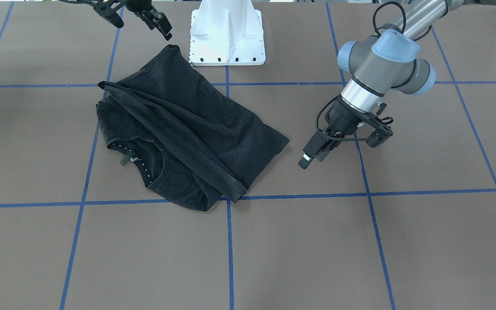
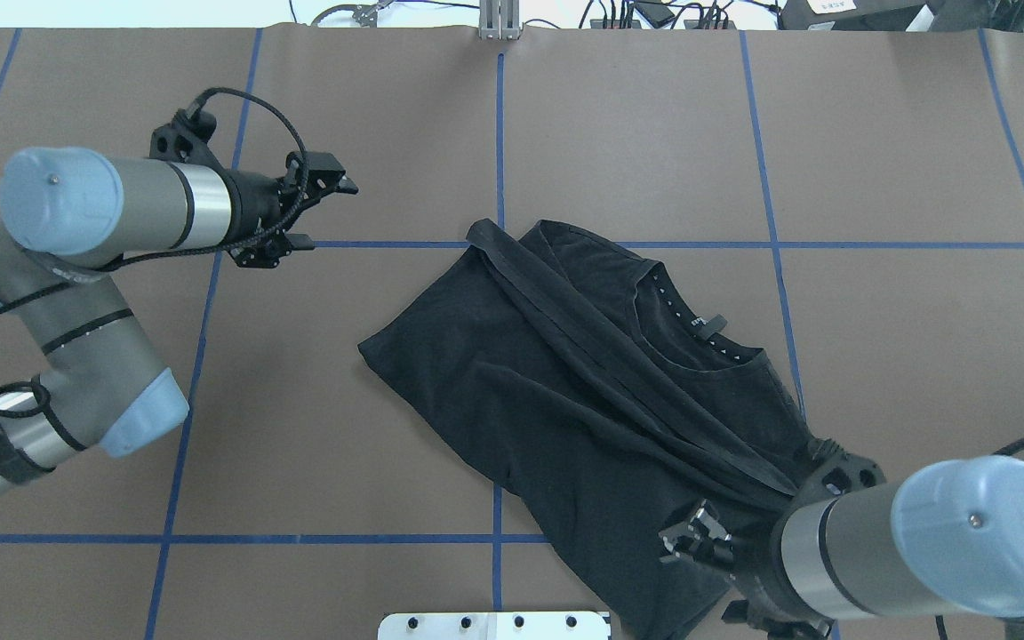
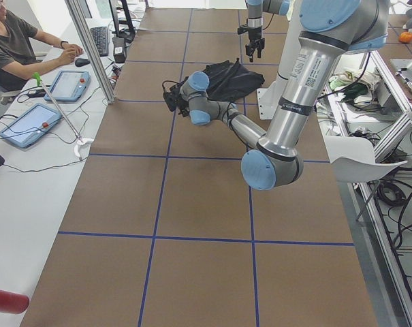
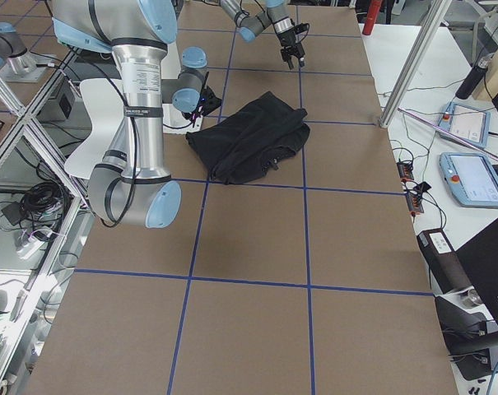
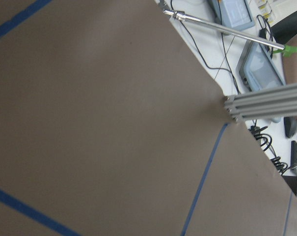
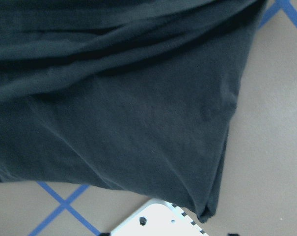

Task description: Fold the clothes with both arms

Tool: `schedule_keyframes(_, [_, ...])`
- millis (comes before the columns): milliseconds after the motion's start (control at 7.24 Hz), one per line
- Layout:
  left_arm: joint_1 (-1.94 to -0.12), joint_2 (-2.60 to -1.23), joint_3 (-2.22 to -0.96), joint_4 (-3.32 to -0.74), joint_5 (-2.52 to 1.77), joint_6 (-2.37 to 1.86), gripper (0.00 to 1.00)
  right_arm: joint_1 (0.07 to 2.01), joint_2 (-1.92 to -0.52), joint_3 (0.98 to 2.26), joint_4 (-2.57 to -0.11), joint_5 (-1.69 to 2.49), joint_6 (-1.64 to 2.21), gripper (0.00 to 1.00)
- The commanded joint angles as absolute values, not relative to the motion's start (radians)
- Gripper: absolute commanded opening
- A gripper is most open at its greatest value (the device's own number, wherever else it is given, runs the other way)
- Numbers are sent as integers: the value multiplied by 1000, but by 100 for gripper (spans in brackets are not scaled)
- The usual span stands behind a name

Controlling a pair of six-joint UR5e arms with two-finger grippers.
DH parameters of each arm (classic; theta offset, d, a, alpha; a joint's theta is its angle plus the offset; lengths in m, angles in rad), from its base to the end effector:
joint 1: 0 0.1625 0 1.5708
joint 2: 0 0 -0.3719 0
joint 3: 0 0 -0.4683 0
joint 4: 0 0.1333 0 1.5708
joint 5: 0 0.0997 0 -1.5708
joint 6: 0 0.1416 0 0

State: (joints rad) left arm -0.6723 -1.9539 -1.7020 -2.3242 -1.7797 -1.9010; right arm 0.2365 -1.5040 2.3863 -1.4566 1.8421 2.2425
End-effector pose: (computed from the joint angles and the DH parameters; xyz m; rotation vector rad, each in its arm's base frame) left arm 0.4898 -0.5227 0.2233 0.0385 1.3084 -0.7280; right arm -0.4551 -0.2078 0.1624 -0.4663 -0.9331 0.6917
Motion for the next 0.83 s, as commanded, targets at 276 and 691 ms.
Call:
schedule_keyframes(276, [-434,-1956,-1770,-1996,-1588,-1806,78,394,-1413,2384,-1606,1847,2148,100])
schedule_keyframes(691, [-434,-1963,-1737,-1996,-1588,-1767,66,394,-1420,2379,-1609,1847,2148,100])
